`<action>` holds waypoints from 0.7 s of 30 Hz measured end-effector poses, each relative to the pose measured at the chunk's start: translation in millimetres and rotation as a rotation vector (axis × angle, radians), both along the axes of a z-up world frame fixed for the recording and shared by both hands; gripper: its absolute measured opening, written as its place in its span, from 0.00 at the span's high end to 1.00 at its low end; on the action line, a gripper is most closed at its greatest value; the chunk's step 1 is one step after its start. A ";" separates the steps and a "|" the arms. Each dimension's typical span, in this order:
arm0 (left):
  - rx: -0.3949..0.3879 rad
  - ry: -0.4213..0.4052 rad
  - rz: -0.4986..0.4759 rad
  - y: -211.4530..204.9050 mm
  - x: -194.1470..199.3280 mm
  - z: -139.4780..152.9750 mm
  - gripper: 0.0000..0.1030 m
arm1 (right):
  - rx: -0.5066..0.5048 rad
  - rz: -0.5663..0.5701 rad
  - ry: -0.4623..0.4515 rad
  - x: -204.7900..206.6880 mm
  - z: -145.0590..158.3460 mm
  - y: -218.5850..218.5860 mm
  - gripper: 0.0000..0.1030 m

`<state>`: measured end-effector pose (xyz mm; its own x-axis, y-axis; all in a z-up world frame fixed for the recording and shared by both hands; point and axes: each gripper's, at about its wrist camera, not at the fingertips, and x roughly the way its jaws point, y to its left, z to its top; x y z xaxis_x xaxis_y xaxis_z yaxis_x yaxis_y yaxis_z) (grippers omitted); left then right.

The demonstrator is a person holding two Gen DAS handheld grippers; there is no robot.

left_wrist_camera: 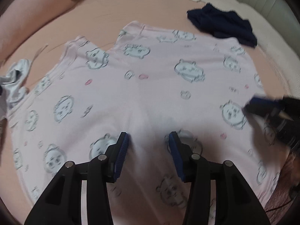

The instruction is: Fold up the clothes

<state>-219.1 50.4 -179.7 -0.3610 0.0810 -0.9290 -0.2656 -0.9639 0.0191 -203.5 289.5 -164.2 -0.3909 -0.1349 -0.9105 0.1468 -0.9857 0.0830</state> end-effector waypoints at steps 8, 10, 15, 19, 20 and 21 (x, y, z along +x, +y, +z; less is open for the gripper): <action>0.118 0.011 -0.003 -15.0 44.0 9.4 0.53 | -0.017 -0.022 0.075 23.3 21.9 4.5 0.82; 0.122 -0.014 0.012 -22.3 49.2 -0.1 0.52 | -0.047 0.047 0.051 34.3 14.8 -21.4 0.82; 0.086 -0.074 0.020 -42.4 69.0 8.0 0.51 | 0.088 0.070 0.013 51.6 -8.6 -52.0 0.82; 0.127 -0.045 0.075 -63.7 81.3 17.3 0.51 | 0.021 0.049 0.051 62.4 8.3 -44.5 0.80; 0.140 -0.039 0.099 -68.2 81.9 17.7 0.51 | -0.004 0.047 0.041 61.5 5.5 -48.4 0.80; 0.156 -0.034 0.124 -72.9 82.3 17.8 0.51 | -0.023 0.046 0.022 60.2 0.1 -53.3 0.79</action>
<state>-136.8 -22.4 -161.9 -0.3456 0.1818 -0.9206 -0.1430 -0.9798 -0.1398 -143.3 236.3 -164.1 -0.4040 -0.1743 -0.8980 0.1940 -0.9757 0.1021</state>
